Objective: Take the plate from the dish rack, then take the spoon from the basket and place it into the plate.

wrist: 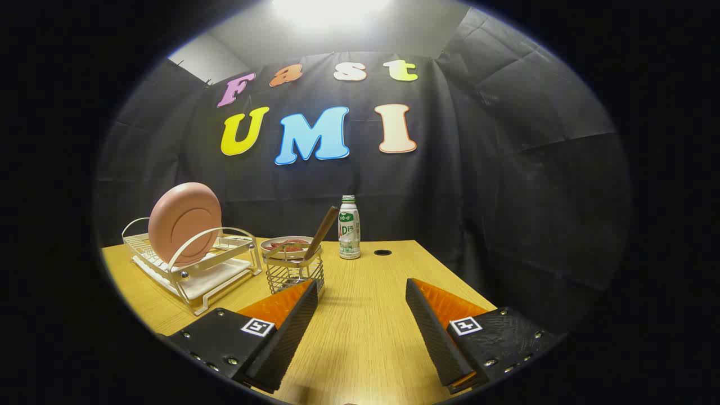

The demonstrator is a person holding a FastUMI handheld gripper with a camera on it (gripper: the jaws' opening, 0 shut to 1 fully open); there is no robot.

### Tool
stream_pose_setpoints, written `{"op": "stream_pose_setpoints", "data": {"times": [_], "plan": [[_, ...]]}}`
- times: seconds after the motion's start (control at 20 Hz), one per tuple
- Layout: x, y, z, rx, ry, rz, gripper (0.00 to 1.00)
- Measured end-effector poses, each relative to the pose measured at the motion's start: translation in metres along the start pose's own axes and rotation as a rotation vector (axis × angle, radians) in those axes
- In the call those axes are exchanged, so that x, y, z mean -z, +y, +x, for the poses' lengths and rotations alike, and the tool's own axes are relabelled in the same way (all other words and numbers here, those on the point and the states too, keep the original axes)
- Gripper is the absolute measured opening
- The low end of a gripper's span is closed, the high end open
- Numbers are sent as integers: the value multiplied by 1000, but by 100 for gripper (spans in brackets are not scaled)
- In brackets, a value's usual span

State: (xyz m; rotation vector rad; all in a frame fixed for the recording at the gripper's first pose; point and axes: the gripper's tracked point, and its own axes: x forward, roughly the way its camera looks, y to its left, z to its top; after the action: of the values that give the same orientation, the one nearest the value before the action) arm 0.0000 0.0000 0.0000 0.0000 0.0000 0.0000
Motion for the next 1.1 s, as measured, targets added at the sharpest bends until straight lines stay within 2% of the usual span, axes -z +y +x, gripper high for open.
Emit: {"op": "stream_pose_setpoints", "data": {"times": [0.2,0.3,0.55,0.8,1.1], "plan": [[-6,-2,34,-7,-11,31,98],[-21,-3,53,-13,-68,56,98],[-65,-15,85,37,-131,-34,97],[-113,-25,57,62,-145,-57,97],[-155,-13,0,72,-79,-88,97]]}}
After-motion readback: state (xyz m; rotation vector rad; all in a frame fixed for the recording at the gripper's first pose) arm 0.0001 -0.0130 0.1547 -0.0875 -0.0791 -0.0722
